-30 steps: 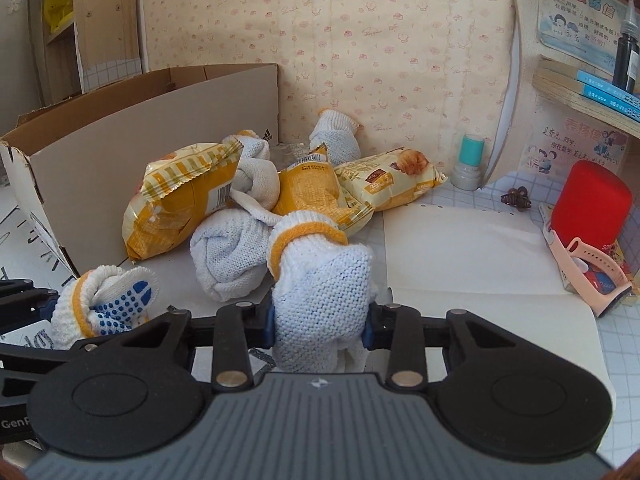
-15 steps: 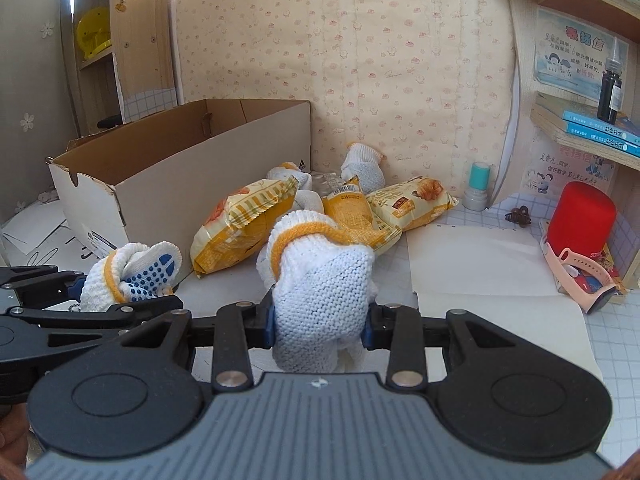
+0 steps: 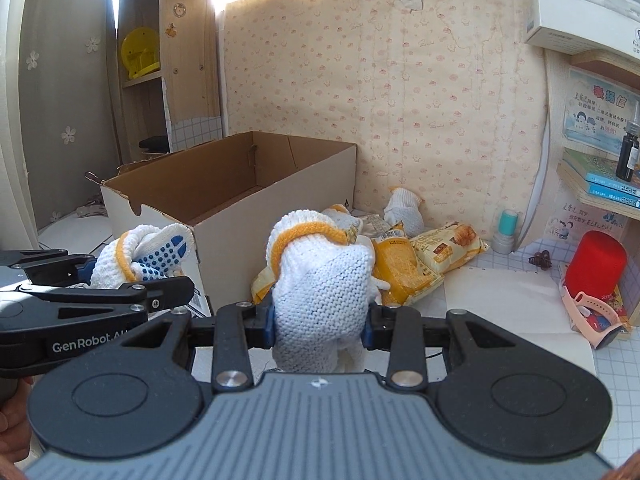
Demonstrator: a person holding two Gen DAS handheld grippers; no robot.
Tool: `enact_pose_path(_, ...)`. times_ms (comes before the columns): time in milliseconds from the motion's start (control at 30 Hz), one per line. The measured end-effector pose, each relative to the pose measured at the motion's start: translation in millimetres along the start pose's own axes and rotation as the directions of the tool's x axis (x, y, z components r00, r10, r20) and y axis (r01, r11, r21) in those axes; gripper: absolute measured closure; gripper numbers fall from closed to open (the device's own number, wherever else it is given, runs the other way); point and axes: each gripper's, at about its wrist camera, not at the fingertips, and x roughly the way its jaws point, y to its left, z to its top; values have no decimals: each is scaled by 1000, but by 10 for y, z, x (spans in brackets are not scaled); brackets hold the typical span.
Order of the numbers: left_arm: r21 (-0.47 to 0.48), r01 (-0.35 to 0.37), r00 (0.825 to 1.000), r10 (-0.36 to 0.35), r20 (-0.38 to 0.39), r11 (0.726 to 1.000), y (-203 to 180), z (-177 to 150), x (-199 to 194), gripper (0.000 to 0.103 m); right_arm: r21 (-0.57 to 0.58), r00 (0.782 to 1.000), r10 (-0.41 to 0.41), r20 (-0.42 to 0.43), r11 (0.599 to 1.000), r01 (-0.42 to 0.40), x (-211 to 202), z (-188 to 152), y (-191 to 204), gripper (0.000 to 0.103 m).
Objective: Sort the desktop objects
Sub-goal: 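Carry the held gloves over the cardboard box with both tools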
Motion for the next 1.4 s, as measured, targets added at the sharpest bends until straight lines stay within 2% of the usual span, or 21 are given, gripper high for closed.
enact_pose_path(700, -34, -99, 990, 102, 94, 994, 698, 448, -139, 52, -85, 992, 111, 53, 991, -106, 328, 619, 759, 66)
enact_pose_path(1167, -55, -172, 979, 177, 97, 984, 1254, 626, 105, 52, -99, 995, 96, 29, 991, -93, 959, 963, 1068, 67)
enact_pose_path(1400, -54, -191, 977, 195, 85, 980, 1398, 673, 271, 52, -111, 997, 79, -2, 991, -78, 1330, 1086, 1143, 66)
